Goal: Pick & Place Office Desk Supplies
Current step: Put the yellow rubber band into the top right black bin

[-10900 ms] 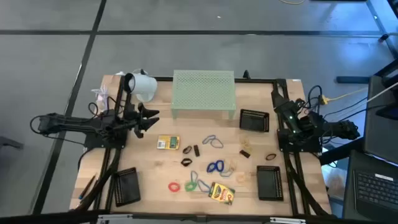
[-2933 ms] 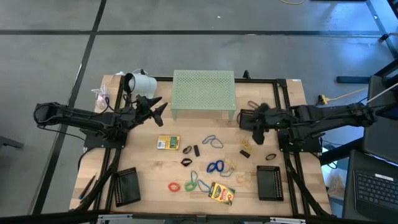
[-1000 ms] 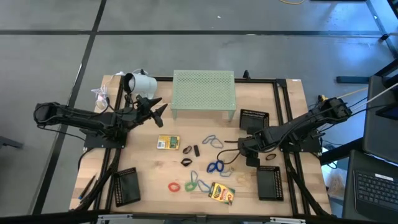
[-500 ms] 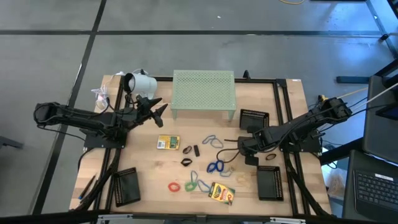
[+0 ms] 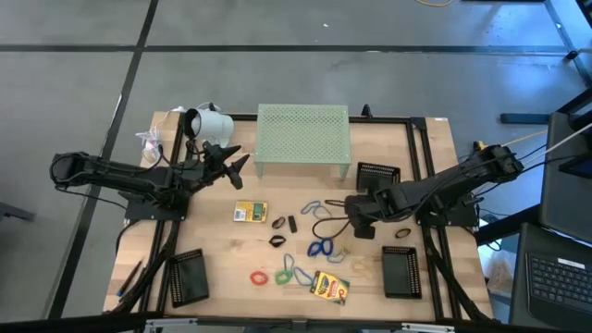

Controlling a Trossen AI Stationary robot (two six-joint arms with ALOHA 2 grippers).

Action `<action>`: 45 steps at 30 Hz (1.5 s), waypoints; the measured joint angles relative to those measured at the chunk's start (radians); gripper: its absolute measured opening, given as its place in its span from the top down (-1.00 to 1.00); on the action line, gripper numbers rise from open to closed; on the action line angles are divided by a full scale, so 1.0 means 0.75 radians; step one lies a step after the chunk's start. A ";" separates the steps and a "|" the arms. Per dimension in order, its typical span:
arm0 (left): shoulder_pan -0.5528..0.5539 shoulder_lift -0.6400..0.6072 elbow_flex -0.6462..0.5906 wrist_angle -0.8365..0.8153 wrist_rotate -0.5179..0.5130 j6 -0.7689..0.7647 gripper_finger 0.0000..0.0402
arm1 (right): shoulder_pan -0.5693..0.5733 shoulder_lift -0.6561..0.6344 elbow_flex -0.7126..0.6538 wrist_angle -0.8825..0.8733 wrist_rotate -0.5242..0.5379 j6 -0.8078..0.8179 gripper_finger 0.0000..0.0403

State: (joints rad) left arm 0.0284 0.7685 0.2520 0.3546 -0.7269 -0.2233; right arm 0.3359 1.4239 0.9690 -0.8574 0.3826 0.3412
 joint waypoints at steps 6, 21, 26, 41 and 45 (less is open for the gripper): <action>0.000 0.000 0.000 0.000 0.000 0.000 0.01 | -0.002 -0.001 0.152 -0.029 0.353 -0.075 1.00; 0.000 0.000 0.000 0.005 0.030 -0.039 0.01 | -0.091 -0.164 0.187 -0.229 0.667 0.072 1.00; 0.000 0.000 0.000 0.016 0.030 -0.039 0.01 | -0.103 -0.303 0.187 -0.224 0.759 0.238 1.00; 0.000 0.000 0.000 0.016 0.019 -0.037 0.01 | -0.122 -0.413 0.187 0.022 1.005 0.235 0.96; -0.001 0.000 0.000 0.016 0.019 -0.038 0.01 | -0.178 -0.425 0.187 -0.034 0.782 0.252 0.96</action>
State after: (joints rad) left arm 0.0280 0.7681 0.2520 0.3667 -0.7128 -0.2516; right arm 0.2025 1.1054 1.1091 -0.8827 0.9694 0.5301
